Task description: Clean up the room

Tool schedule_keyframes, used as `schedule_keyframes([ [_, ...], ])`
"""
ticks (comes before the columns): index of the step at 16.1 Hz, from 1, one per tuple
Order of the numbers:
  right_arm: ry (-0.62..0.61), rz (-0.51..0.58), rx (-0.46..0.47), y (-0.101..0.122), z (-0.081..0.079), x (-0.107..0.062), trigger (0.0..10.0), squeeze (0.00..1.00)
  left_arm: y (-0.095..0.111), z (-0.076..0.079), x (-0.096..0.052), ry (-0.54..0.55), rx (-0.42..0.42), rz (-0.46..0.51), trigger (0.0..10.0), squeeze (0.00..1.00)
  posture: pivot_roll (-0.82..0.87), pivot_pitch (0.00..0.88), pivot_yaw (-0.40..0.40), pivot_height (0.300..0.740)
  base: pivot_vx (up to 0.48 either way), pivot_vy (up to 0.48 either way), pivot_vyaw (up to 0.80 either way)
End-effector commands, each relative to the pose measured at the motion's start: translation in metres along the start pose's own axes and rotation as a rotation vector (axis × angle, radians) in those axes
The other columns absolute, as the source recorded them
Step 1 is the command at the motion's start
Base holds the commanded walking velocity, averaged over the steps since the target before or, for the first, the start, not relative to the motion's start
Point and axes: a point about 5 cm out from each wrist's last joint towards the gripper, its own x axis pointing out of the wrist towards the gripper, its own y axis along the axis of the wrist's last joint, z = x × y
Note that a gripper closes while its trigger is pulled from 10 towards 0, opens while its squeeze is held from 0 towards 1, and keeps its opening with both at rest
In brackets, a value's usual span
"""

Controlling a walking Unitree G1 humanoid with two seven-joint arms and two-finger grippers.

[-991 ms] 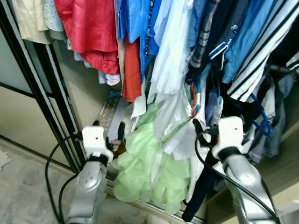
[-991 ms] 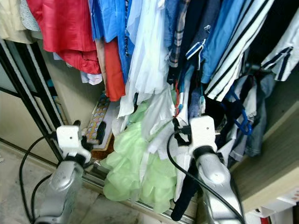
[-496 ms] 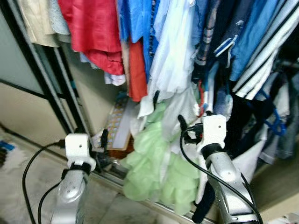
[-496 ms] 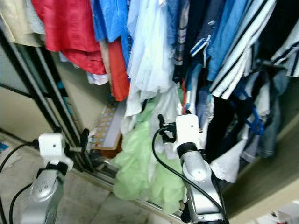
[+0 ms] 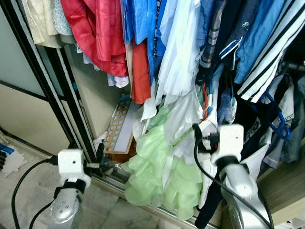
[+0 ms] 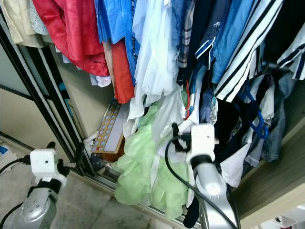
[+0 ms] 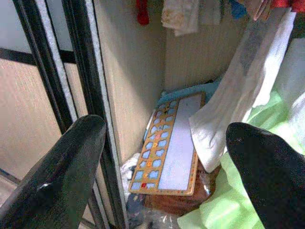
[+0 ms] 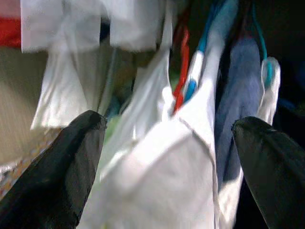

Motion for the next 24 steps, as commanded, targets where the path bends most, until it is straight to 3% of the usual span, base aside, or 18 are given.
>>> schedule_keyframes([
  [1, 0.0, 0.014, -0.018, 0.006, -0.001, 0.001, 10.0, 0.0, 0.004, 0.006, 0.005, -0.044, -0.003, 0.01, 10.0, 0.0, 0.01, 0.0, -0.023, 0.74, 0.0, 0.0, 0.8],
  [16, 0.008, 0.029, -0.02, 0.015, -0.001, 0.011, 10.0, 0.0, 0.012, 0.016, 0.014, -0.07, 0.022, 0.032, 10.0, 0.0, 0.01, 0.0, -0.018, 0.74, 0.0, 0.0, 0.8],
  [24, 0.011, 0.056, -0.026, 0.02, -0.002, 0.021, 10.0, 0.0, 0.021, 0.005, 0.025, 0.022, 0.063, 0.079, 10.0, 0.0, 0.02, 0.0, -0.018, 0.74, 0.0, 0.0, 0.8],
])
